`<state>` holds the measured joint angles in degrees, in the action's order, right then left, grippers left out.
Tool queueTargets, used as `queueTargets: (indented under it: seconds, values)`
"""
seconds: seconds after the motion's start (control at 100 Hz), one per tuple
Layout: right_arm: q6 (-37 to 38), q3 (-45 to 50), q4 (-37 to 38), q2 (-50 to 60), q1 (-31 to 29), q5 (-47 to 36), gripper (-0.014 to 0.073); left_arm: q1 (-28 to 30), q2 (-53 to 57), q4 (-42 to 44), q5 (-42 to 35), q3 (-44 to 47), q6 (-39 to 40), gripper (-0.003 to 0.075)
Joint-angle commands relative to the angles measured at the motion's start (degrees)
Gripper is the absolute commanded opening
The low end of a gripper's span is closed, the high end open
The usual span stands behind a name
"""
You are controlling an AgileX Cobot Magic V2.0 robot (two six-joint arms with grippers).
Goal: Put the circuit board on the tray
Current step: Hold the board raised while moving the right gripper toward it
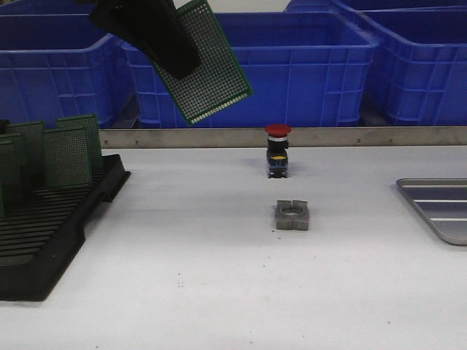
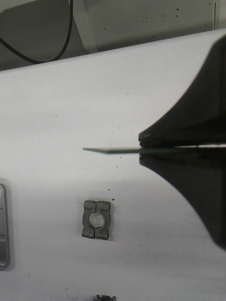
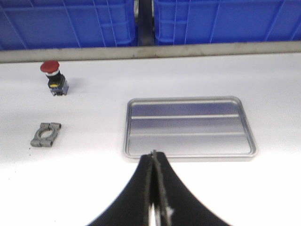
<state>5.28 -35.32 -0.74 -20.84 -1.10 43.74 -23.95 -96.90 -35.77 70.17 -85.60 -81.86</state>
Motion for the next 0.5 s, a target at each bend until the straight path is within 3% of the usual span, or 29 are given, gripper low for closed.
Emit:
queueTargets:
  seconds: [0.0,0.24,0.49]
  values:
    - [0.0,-5.3,0.1,-4.8,0.1,0.4,-0.0067,-0.6,2.5,-3.2,2.8,-1.7,0.7,-0.0018]
    - [0.0,-6.3,0.1,-9.4,0.1,-0.5,-0.0027,-0.6,2.5,-3.2,2.8,-1.7,0.7,-0.0018]
    - [0.0,-6.3,0.0,-9.4,0.1,-0.1,0.0391,-0.6,2.5,-3.2,2.8,-1.7,0.7,-0.0018]
